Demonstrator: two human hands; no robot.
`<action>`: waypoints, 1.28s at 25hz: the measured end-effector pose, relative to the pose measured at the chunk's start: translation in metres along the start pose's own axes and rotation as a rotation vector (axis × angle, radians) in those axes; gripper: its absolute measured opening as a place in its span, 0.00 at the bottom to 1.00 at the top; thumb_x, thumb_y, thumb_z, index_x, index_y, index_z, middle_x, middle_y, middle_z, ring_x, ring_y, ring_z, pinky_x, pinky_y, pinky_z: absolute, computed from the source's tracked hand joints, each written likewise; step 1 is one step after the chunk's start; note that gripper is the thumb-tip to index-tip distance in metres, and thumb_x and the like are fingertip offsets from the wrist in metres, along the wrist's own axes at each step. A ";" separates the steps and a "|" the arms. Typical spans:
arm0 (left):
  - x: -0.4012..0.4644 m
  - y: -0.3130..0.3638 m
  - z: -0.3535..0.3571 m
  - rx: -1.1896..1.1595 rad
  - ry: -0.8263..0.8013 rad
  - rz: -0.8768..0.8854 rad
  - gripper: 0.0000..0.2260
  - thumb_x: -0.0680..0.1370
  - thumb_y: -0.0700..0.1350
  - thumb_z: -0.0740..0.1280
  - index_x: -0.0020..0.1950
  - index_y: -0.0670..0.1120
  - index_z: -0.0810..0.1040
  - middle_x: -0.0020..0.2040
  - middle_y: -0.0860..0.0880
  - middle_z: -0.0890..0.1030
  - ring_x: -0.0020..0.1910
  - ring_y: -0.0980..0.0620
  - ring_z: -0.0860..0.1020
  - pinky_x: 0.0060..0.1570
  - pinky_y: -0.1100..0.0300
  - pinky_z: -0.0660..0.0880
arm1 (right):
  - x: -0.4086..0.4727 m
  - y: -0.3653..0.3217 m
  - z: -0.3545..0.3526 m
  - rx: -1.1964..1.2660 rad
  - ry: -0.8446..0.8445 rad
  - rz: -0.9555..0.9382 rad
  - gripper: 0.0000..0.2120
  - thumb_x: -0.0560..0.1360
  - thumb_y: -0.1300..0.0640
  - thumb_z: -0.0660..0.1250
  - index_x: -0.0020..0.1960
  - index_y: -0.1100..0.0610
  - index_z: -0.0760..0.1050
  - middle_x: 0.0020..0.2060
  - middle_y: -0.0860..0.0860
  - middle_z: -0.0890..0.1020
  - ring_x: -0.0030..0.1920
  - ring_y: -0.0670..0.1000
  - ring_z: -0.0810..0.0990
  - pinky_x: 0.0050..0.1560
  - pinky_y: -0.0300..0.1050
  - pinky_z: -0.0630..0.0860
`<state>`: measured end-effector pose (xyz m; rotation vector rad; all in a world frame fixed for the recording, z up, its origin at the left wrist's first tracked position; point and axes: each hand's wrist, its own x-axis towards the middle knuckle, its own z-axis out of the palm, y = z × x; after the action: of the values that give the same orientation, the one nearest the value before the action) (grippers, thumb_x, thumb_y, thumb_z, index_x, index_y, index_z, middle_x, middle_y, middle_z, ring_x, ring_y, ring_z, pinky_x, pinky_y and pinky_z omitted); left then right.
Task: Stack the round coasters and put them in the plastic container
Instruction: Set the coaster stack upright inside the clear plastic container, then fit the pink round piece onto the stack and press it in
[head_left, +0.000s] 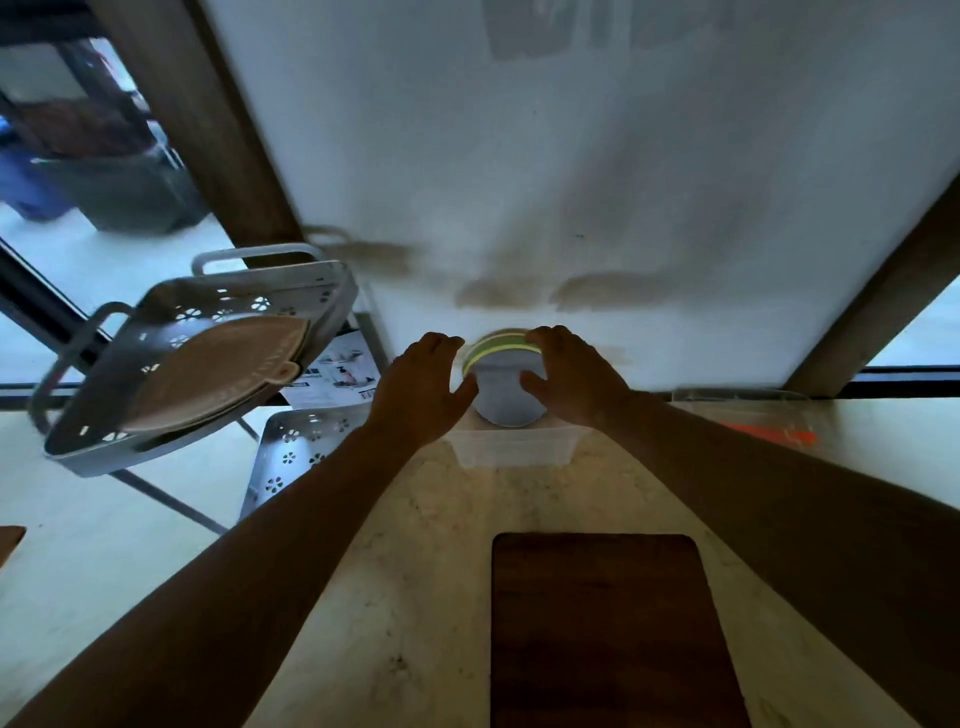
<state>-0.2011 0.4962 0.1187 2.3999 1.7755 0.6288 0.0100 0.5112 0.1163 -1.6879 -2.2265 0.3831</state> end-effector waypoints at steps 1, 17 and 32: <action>-0.010 0.004 -0.015 0.010 0.015 0.018 0.22 0.77 0.53 0.65 0.68 0.44 0.72 0.65 0.42 0.77 0.61 0.43 0.76 0.56 0.47 0.75 | -0.006 -0.013 -0.007 0.028 0.001 -0.014 0.25 0.77 0.49 0.66 0.69 0.60 0.67 0.61 0.60 0.75 0.61 0.60 0.75 0.60 0.52 0.73; -0.133 -0.036 -0.197 0.243 0.218 0.025 0.21 0.72 0.51 0.70 0.63 0.44 0.76 0.59 0.42 0.81 0.57 0.41 0.78 0.55 0.47 0.76 | -0.048 -0.221 -0.041 0.288 0.090 -0.176 0.22 0.78 0.44 0.63 0.61 0.61 0.74 0.54 0.58 0.82 0.54 0.56 0.80 0.52 0.48 0.76; -0.115 -0.074 -0.173 0.194 0.163 -0.101 0.13 0.74 0.45 0.68 0.58 0.47 0.81 0.61 0.46 0.81 0.61 0.45 0.76 0.61 0.48 0.74 | -0.005 -0.261 0.011 0.930 -0.140 0.399 0.15 0.74 0.47 0.68 0.50 0.60 0.77 0.36 0.54 0.85 0.29 0.50 0.84 0.28 0.40 0.77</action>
<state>-0.3603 0.3842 0.2221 2.4209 2.0992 0.6882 -0.2225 0.4371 0.2100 -1.5317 -1.3585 1.3999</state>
